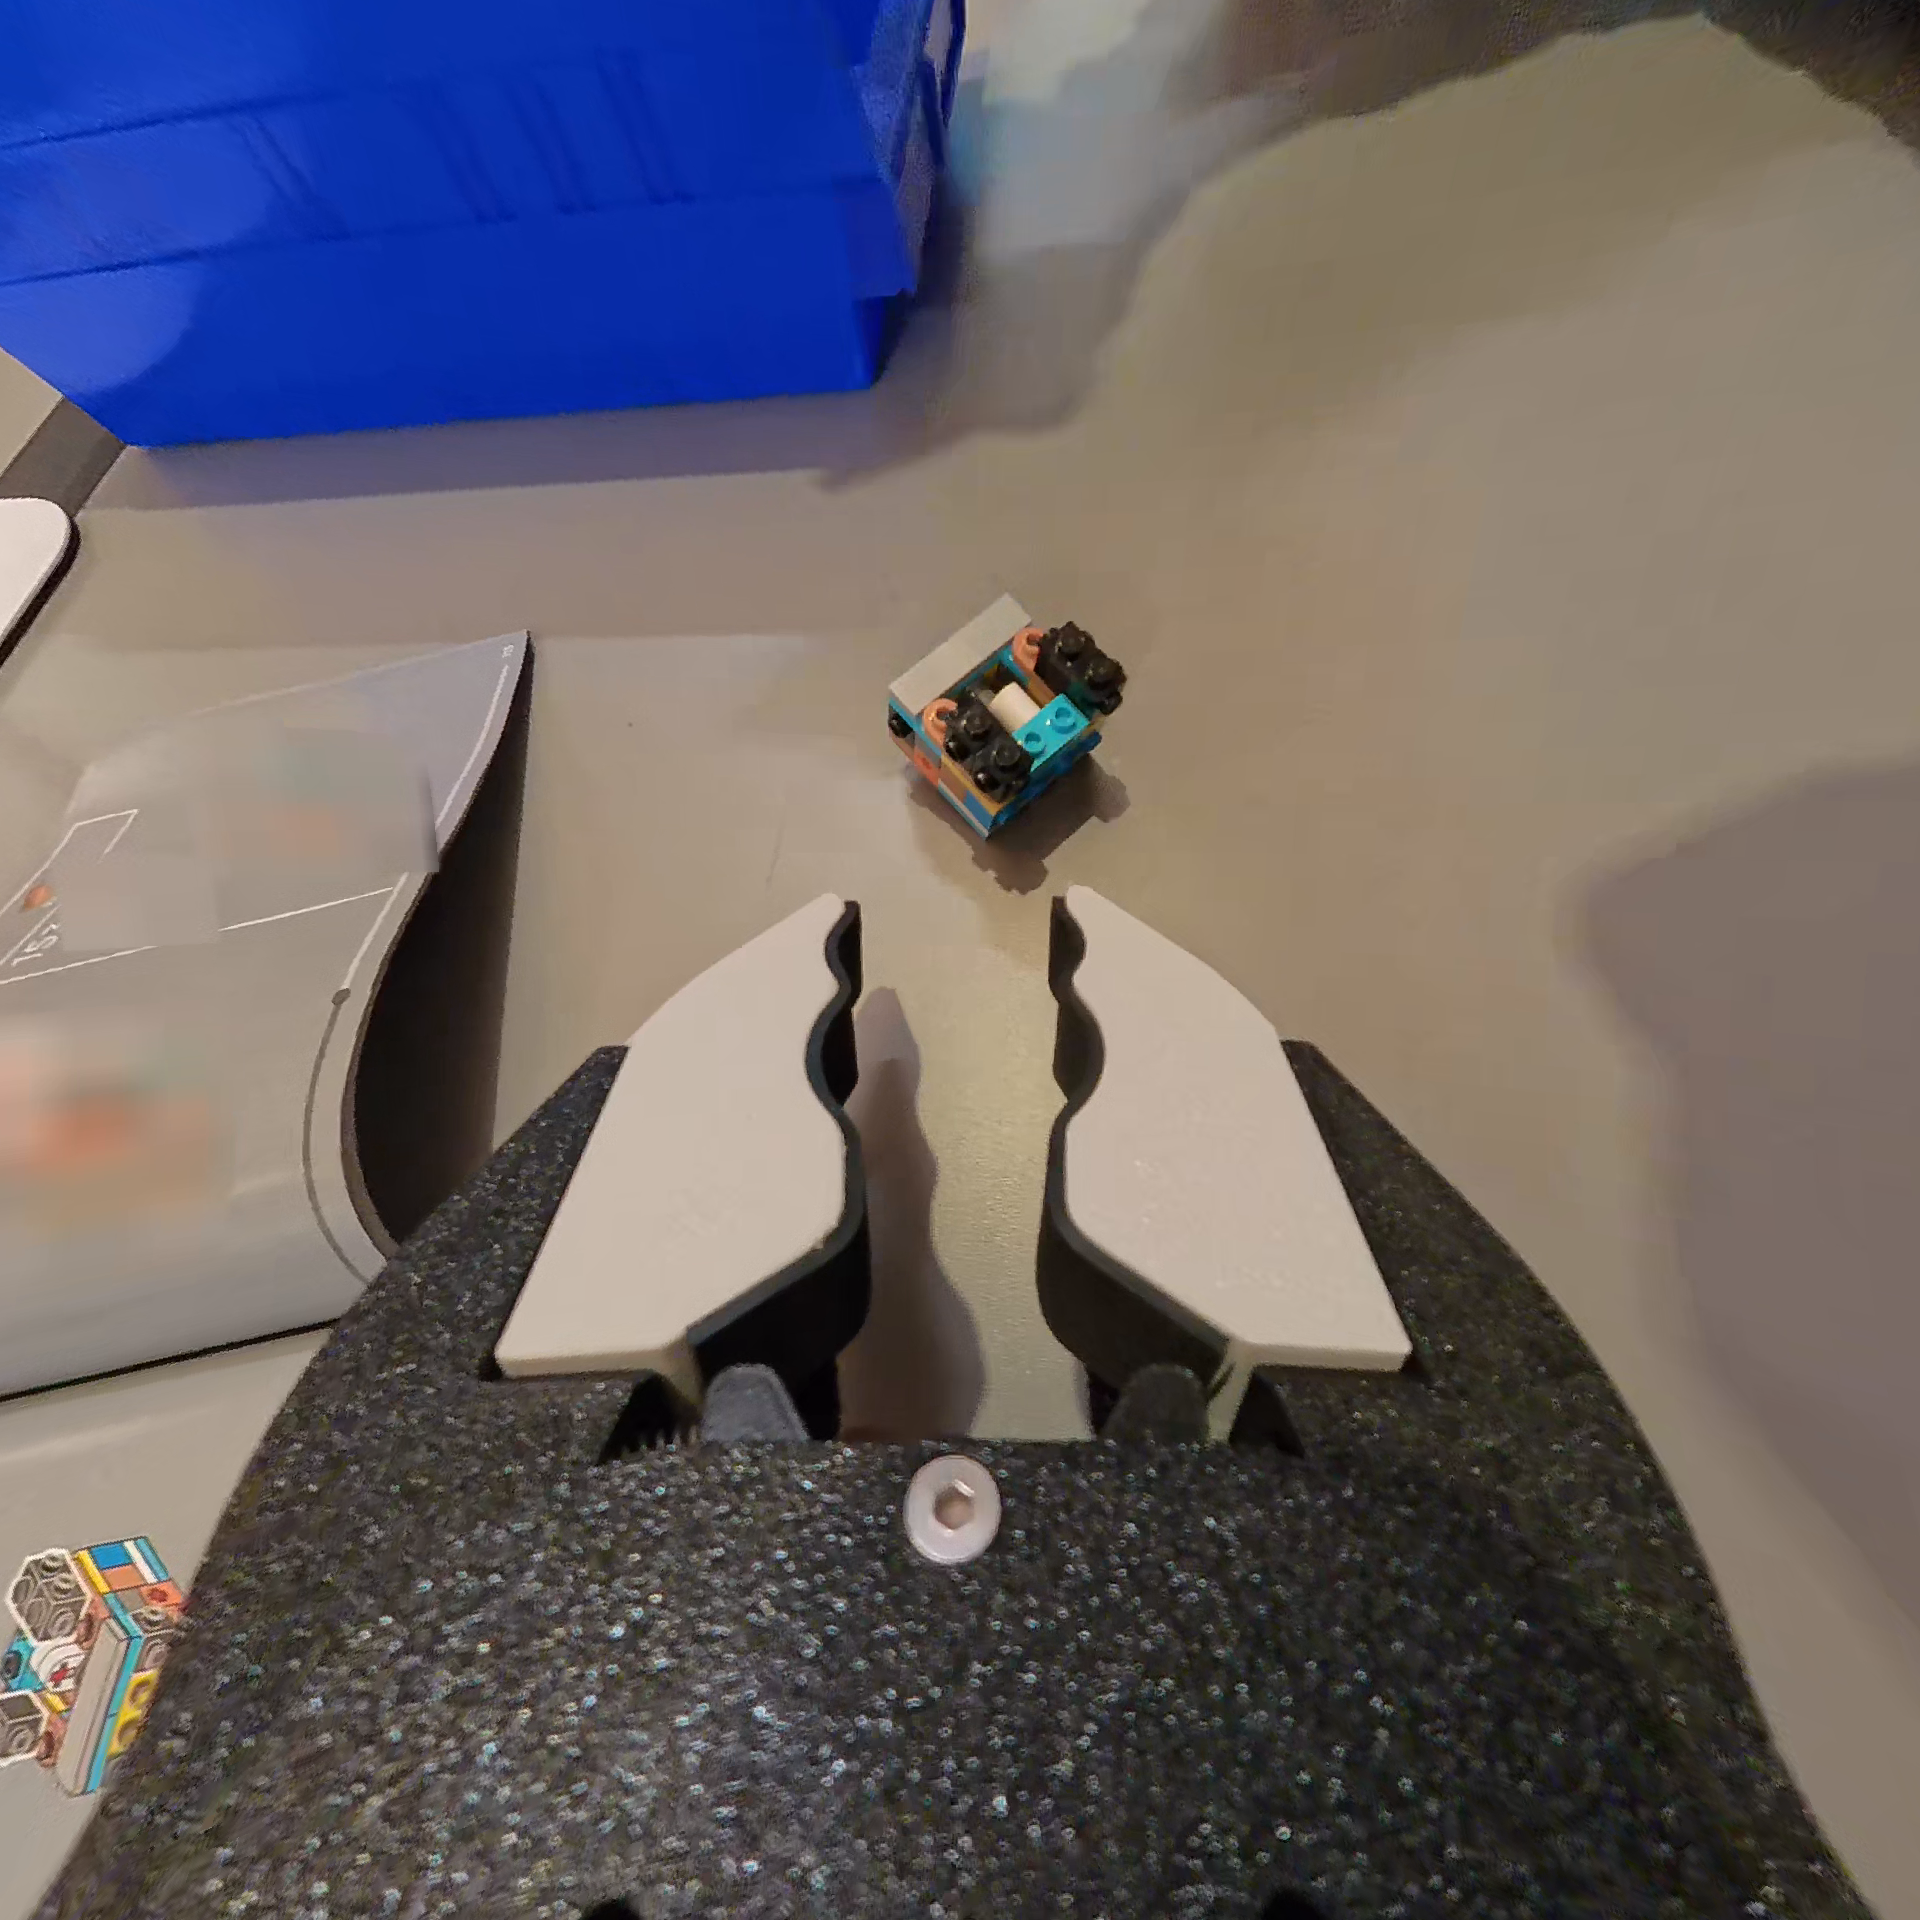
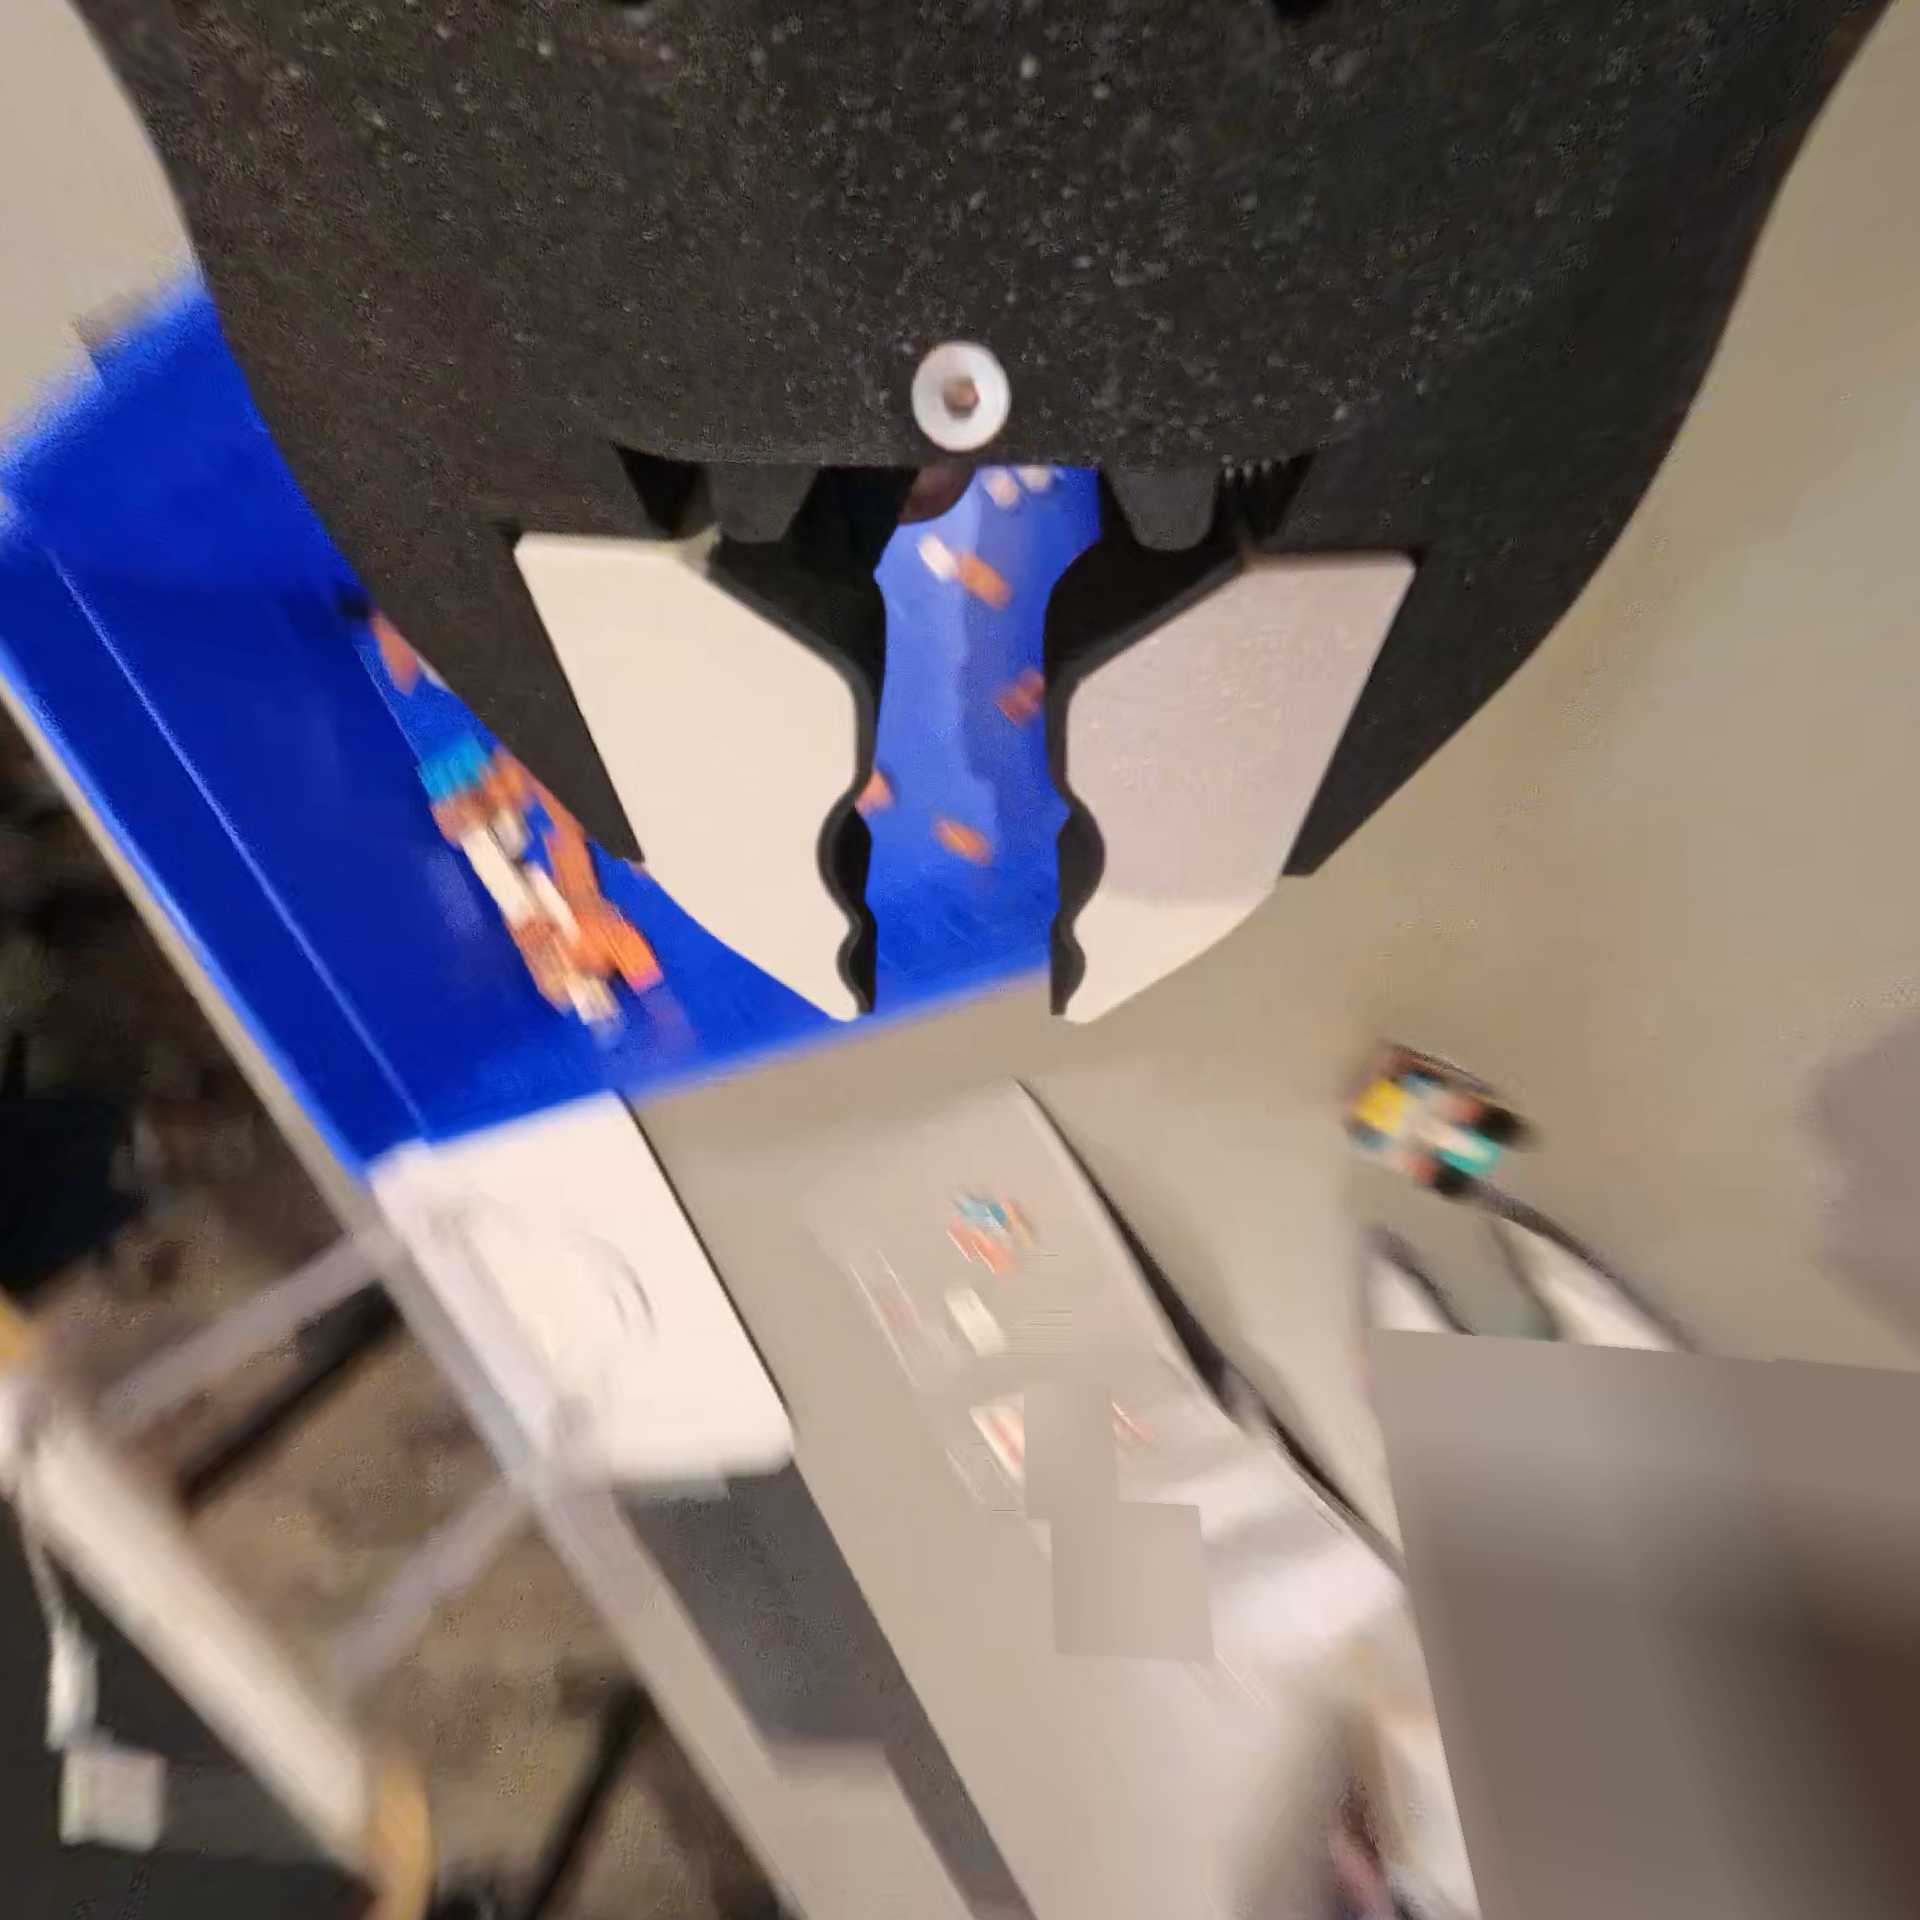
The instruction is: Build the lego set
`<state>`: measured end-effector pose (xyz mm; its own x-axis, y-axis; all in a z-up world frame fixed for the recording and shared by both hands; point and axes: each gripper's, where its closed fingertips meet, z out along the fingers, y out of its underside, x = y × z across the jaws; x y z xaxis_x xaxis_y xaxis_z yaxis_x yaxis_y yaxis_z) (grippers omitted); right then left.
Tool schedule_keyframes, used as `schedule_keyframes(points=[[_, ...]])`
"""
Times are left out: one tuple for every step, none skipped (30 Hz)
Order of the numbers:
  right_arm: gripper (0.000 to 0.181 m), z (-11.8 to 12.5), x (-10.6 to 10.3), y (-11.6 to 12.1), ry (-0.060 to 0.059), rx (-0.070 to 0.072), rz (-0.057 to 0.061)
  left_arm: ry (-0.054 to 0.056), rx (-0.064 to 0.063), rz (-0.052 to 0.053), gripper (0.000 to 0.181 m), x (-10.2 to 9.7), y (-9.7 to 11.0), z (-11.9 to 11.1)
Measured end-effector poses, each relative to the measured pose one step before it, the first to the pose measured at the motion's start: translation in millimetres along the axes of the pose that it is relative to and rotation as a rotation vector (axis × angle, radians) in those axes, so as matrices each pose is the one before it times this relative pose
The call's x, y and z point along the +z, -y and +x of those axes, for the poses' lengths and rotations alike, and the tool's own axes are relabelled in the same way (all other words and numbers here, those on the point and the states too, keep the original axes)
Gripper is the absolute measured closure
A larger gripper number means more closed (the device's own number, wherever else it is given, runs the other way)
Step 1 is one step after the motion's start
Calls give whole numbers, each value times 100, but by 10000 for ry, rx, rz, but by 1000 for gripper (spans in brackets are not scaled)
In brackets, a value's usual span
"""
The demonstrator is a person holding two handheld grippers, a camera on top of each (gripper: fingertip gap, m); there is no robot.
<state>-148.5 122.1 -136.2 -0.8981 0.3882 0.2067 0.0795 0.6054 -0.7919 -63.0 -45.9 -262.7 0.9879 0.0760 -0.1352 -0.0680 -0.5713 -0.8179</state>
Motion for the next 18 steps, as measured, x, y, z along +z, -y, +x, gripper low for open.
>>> schedule_keyframes(points=[[147, 2472, 767, -2117, -410, 404, -1199, 28, 116, -77, 147, 74, -86, 90], [146, 1784, 1193, -1857, -155, 421, -1099, 33, 130, -101, 146, 104, -114, 90], [146, 947, 1343, -1405, 157, 421, -916, 31, 133, -111, 147, 104, -116, 93], [146, 381, 1270, -952, 280, 283, -727, 24, 112, -101, 146, 99, -113, 86], [146, 320, 1106, -715, 100, 89, -599, 16, 85, -75, 146, 75, -66, 78], [146, 599, 943, -597, -225, -59, -526, 21, 55, -51, 146, 42, -61, 27], [146, 509, 795, -375, -249, -66, -340, 12, 15, -19, 146, 24, -28, 1], [146, 67, 702, -131, 34, 48, -120, 9, -19, 10, 146, -16, 12, -32], [145, -193, 674, -104, 230, 138, -74, 2, -33, 24, 146, -18, 16, -34], [145, -169, 669, -161, 204, 125, -85, -6, -34, 21, 147, -18, 27, -25], [143, 74, 615, -178, 28, 129, -90, -7, -25, 7, 147, -3, 6, -15], [140, 113, 517, -164, -13, 111, -88, -9, -7, -5, 147, 0, -9, -3], [137, 76, 385, -181, -7, 93, -90, -7, 2, -4, 147, 11, -7, 9], [134, 136, 273, -143, -64, 72, -63, -4, 6, 1, 147, -1, 2, 10], [132, 81, 197, -12, -42, 32, 20, -4, 9, 6, 147, -5, 2, 8], [132, -114, 183, 8, 78, 3, 41, 0, 1, 3, 147, 2, 4, -1], [132, -118, 223, -73, 85, 13, -32, 0, -9, -2, 147, 0, -3, -4], [131, 36, 213, -64, -15, -32, -41, 2, -6, -2, 147, 0, -4, -8]])
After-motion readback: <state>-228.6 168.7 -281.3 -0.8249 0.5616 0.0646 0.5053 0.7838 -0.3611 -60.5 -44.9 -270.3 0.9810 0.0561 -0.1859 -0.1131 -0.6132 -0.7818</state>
